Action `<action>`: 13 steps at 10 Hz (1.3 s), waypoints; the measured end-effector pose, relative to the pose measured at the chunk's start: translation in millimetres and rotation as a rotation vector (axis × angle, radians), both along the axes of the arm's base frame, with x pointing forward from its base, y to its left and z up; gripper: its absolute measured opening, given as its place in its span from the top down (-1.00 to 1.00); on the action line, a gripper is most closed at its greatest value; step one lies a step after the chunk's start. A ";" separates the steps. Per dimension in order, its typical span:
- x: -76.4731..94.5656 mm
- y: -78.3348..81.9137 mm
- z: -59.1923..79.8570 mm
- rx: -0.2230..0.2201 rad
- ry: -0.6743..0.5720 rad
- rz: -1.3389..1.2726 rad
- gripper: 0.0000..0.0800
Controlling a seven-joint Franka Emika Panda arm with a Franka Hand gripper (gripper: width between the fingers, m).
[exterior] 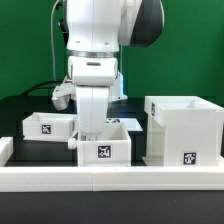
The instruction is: Assemble drawer
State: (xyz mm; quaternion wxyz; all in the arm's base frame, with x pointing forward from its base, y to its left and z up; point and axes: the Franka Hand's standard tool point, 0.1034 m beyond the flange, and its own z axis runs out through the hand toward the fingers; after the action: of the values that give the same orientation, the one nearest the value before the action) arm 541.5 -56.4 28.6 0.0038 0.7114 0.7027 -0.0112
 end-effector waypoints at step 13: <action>1.1 33.4 -18.9 0.000 0.039 0.052 0.89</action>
Offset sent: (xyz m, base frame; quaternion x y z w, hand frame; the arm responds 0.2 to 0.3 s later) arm 0.0104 0.0280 -0.0068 -0.0077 -0.0184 -0.0473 0.9987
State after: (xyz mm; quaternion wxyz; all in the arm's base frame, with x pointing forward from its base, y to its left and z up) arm 542.7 -23.0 9.6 -0.0094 0.6926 0.7208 -0.0250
